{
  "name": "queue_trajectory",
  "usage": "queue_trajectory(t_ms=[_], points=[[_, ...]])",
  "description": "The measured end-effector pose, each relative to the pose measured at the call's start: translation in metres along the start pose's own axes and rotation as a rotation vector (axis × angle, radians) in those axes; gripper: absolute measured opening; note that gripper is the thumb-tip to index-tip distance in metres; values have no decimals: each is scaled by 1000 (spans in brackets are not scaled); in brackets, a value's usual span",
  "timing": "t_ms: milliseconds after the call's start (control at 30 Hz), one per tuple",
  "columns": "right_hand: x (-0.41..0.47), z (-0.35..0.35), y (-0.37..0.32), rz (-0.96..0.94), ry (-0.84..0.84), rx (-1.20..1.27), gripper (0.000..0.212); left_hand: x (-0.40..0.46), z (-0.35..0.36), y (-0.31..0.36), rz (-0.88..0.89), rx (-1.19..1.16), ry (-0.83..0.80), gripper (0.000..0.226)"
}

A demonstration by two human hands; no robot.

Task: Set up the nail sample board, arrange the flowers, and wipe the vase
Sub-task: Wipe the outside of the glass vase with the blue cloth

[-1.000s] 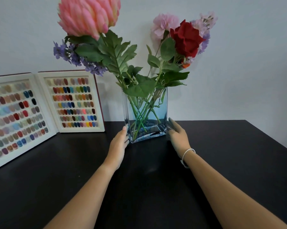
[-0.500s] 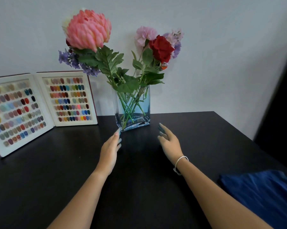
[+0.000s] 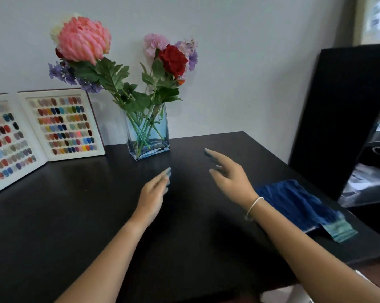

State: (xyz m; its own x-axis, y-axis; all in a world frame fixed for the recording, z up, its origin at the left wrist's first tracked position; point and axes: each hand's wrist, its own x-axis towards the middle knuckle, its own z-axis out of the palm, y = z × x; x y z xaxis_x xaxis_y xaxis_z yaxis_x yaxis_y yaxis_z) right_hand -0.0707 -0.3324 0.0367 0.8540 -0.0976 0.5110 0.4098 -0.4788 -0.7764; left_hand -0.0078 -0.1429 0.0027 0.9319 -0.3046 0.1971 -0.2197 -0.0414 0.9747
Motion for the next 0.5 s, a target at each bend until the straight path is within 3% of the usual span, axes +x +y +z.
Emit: queue_trajectory(t_ms=[200, 500], points=[[-17, -77, 19, 113, -65, -336, 41, 0, 67, 3, 83, 277, -168, 42], [-48, -152, 73, 401, -95, -628, 46, 10, 152, 8, 160, 730, -263, 46]])
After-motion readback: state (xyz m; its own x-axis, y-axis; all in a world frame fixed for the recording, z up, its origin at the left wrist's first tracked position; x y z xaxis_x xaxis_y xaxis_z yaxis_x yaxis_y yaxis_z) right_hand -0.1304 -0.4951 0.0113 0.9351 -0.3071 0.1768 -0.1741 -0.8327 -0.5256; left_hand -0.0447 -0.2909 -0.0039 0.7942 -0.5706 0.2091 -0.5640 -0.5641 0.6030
